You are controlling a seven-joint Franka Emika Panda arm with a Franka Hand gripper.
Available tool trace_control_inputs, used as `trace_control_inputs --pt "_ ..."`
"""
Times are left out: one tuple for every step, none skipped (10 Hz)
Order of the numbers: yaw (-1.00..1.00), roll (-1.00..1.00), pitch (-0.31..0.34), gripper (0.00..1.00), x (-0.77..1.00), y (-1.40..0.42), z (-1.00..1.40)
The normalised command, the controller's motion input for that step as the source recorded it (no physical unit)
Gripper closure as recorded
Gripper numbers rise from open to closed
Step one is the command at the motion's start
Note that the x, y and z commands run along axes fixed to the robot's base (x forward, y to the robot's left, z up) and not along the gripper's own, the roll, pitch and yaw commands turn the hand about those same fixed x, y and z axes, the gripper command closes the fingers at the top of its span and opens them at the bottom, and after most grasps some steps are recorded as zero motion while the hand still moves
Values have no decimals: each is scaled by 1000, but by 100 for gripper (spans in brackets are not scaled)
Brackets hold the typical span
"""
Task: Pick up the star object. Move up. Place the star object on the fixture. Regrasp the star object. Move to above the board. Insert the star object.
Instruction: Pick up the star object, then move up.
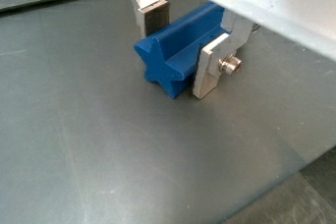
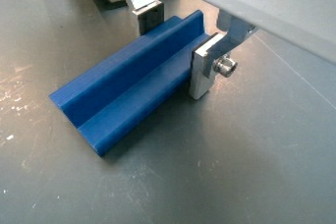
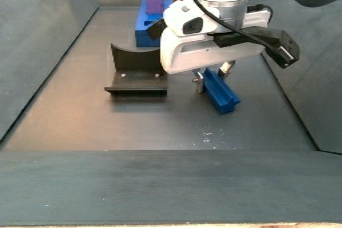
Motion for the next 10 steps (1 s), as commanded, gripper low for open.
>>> trace_control_inputs --pt "0 0 0 100 0 0 0" --pt "0 0 0 100 0 0 0" --pt "0 0 0 100 0 0 0" --pt "0 0 0 100 0 0 0" --pt "0 0 0 100 0 0 833" --pt "21 4 9 100 18 -7 789" --pt "17 10 32 100 15 0 685" --pt "13 21 53 100 3 6 553" --pt "3 40 63 100 -6 8 370" --pt "-4 57 62 100 -13 8 227"
